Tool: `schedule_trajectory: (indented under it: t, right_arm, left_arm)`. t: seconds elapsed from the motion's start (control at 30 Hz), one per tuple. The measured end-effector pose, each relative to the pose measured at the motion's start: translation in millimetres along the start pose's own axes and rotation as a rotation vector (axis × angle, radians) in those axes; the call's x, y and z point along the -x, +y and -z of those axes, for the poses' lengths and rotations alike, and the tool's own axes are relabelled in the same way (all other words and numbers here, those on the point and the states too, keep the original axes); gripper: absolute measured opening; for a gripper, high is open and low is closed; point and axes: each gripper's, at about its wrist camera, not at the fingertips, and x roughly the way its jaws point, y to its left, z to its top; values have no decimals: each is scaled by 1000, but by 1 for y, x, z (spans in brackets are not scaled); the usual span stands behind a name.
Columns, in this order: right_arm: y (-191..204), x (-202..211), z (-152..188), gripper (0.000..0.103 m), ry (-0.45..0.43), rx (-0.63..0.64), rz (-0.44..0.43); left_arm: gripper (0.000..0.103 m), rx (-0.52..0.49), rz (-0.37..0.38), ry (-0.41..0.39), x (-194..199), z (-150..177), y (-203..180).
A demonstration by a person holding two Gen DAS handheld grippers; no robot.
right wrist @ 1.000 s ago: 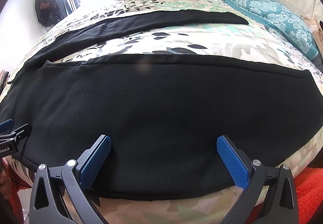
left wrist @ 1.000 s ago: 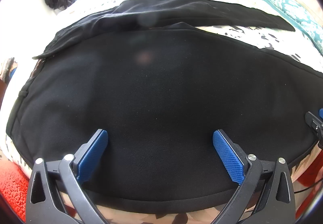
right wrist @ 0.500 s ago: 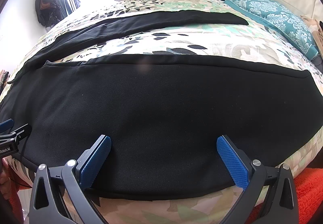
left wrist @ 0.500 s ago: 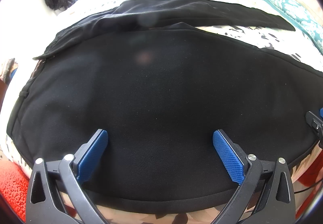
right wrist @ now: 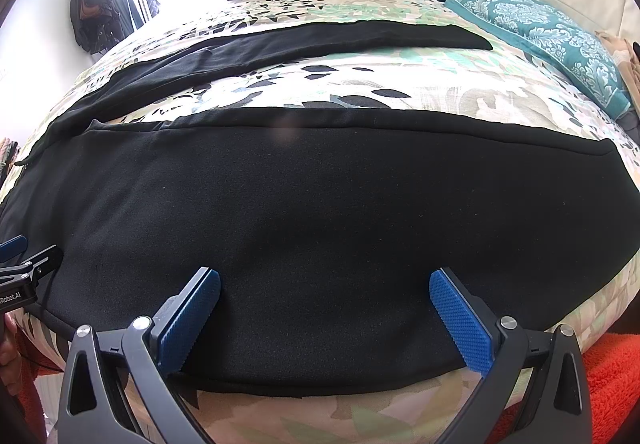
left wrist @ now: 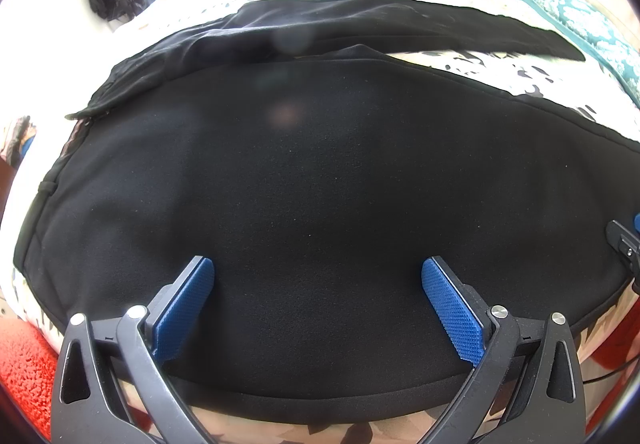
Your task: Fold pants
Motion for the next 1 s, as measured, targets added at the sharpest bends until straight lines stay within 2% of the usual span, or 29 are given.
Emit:
schedule_trajectory:
  t: [1.0]
  right_arm:
    - [-2, 1, 0, 103, 1, 3, -1]
  left_arm:
    - [103, 3, 7, -1, -1, -2, 4]
